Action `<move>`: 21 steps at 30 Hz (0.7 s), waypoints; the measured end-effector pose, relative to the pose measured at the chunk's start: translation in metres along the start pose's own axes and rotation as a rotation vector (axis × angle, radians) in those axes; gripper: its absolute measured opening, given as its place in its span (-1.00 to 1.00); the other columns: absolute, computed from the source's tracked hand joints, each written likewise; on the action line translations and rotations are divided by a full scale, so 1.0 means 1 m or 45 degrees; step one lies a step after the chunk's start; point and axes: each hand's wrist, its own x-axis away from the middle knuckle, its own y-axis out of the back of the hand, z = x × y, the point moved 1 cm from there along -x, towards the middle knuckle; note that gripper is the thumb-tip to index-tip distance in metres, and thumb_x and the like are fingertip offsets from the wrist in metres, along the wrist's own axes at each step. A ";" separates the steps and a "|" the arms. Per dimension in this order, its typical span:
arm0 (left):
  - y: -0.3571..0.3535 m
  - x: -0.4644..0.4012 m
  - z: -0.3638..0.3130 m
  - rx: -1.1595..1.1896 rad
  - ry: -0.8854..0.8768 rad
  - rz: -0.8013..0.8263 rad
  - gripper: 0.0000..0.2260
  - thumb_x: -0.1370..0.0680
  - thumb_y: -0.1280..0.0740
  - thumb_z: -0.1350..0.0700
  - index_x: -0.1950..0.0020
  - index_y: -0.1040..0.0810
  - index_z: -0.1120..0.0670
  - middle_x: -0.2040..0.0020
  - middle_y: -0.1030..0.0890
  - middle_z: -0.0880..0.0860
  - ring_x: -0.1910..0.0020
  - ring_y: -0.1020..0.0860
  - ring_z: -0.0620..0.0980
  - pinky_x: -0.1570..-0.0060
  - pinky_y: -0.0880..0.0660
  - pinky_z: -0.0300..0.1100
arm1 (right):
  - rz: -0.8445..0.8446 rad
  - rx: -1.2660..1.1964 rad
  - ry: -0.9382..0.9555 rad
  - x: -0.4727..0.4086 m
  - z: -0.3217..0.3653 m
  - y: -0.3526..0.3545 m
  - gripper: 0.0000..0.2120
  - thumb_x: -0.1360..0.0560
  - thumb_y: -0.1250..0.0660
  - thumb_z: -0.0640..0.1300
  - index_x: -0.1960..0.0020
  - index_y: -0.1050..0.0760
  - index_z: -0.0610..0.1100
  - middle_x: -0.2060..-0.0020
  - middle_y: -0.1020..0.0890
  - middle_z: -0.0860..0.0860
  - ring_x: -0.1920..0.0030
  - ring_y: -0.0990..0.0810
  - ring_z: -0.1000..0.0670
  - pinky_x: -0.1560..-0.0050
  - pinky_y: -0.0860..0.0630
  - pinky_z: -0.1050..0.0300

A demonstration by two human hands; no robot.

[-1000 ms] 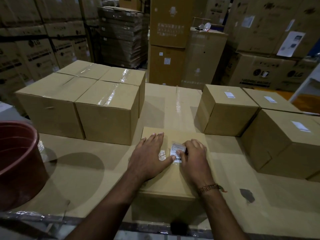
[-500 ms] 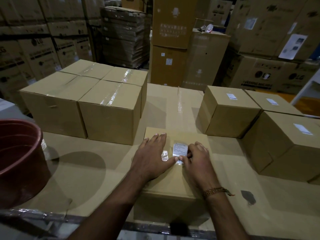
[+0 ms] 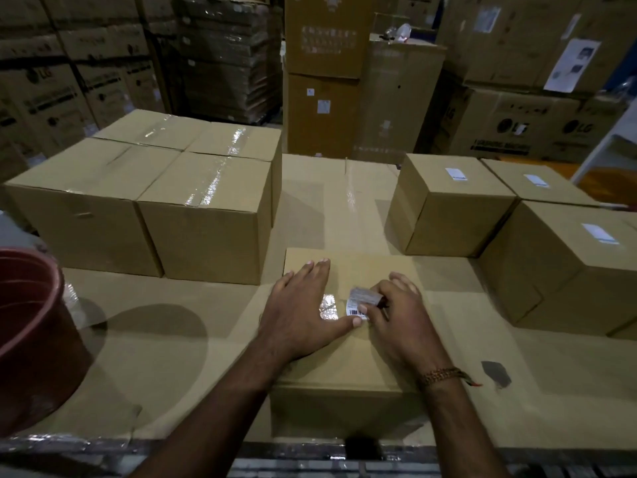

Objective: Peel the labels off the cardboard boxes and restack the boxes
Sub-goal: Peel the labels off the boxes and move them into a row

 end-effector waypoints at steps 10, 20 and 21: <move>-0.012 -0.005 0.008 0.001 -0.009 0.029 0.04 -0.44 -0.14 -0.61 -0.73 0.07 -0.05 -0.73 -0.02 -0.10 -0.70 0.01 -0.08 -0.66 0.02 0.05 | -0.033 -0.290 -0.101 0.011 -0.001 0.009 -0.89 -0.56 -0.51 -0.11 0.00 -0.65 0.10 -0.35 -0.47 0.19 -0.54 -0.30 0.18 -0.40 -0.31 0.16; -0.007 -0.004 0.008 0.025 -0.013 0.038 0.11 -0.38 -0.14 -0.66 -0.73 -0.01 -0.01 -0.73 -0.07 -0.07 -0.70 -0.01 -0.07 -0.66 0.04 0.04 | 0.018 -0.328 -0.022 0.010 0.002 0.011 -0.75 -0.45 -0.58 -0.19 -0.04 -0.62 0.04 -0.02 -0.64 0.06 -0.16 -0.63 0.07 -0.18 -0.56 0.22; -0.005 -0.004 0.008 0.027 -0.021 0.052 0.12 -0.37 -0.15 -0.67 -0.73 -0.03 -0.01 -0.73 -0.06 -0.07 -0.70 0.00 -0.07 -0.66 0.05 0.04 | 0.012 -0.335 -0.023 0.009 0.001 0.010 -0.75 -0.44 -0.58 -0.19 -0.03 -0.61 0.04 0.01 -0.64 0.05 -0.15 -0.64 0.04 -0.19 -0.58 0.14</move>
